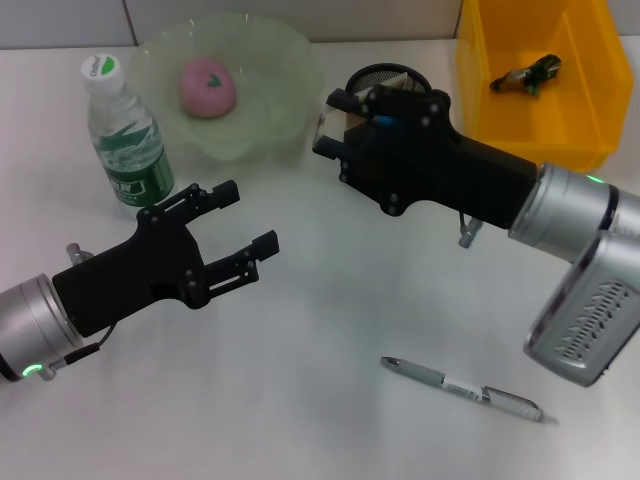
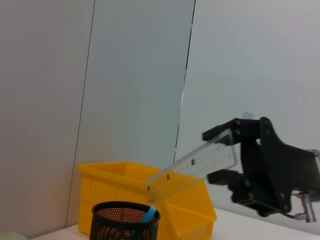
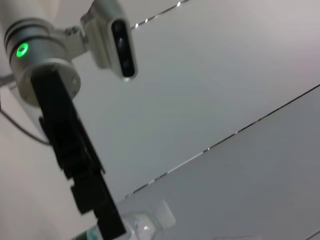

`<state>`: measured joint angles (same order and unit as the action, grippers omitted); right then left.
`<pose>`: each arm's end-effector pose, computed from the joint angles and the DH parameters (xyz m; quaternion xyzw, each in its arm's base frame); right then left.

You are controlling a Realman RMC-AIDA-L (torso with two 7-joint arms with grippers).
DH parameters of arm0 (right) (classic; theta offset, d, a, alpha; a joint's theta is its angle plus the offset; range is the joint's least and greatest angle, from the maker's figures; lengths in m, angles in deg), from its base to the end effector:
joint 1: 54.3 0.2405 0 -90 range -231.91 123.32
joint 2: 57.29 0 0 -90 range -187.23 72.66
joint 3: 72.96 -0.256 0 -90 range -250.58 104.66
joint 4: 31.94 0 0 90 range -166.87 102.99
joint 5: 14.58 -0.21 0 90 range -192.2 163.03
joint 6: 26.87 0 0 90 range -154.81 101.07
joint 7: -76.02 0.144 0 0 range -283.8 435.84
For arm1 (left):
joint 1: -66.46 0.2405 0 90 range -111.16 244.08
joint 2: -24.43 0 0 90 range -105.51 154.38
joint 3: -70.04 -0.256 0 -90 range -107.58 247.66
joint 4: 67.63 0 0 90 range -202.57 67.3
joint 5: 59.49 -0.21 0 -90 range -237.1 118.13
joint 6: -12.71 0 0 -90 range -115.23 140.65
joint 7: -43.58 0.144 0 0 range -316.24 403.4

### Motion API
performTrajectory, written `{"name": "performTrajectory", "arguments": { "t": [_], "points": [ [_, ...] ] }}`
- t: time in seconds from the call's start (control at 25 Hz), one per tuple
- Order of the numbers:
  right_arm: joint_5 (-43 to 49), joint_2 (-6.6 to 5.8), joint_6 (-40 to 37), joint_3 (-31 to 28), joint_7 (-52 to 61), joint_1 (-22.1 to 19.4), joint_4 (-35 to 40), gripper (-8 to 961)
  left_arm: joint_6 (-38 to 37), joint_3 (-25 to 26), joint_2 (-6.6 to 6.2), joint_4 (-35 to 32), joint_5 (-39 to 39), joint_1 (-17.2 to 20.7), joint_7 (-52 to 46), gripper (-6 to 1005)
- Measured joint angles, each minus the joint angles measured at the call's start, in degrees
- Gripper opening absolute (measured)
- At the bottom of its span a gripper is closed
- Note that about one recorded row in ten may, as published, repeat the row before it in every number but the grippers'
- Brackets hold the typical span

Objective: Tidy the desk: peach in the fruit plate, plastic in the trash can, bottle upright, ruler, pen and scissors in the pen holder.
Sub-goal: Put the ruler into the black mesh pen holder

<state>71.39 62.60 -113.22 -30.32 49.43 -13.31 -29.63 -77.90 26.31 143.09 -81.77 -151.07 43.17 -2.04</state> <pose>0.2017 0.3320 -0.0681 -0.7902 -0.3999 0.2484 0.3924 -0.2872 0.2723 -0.0372 -0.8871 -0.1570 -0.3739 0.2204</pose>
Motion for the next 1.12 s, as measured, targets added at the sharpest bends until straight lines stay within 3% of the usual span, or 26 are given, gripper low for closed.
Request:
{"name": "performTrajectory", "arguments": {
  "t": [0.32, 0.56, 1.12],
  "points": [
    [0.0, 0.00, 2.3, 0.0, -1.6, 1.6, 0.1, 376, 0.0, -0.1, 0.00, 0.2, 0.0, 0.0, 0.2, 793],
    [-0.1, -0.01, 8.2, -0.2, -1.0, 3.9, -1.4, 376, 0.1, -0.2, 0.00, 0.6, 0.0, -0.2, 0.3, 793],
    [-0.1, 0.00, 9.7, -1.6, 0.0, 4.3, -1.9, 376, 0.2, -0.3, 0.00, 0.7, 0.0, -0.4, 0.4, 792]
  ]
}}
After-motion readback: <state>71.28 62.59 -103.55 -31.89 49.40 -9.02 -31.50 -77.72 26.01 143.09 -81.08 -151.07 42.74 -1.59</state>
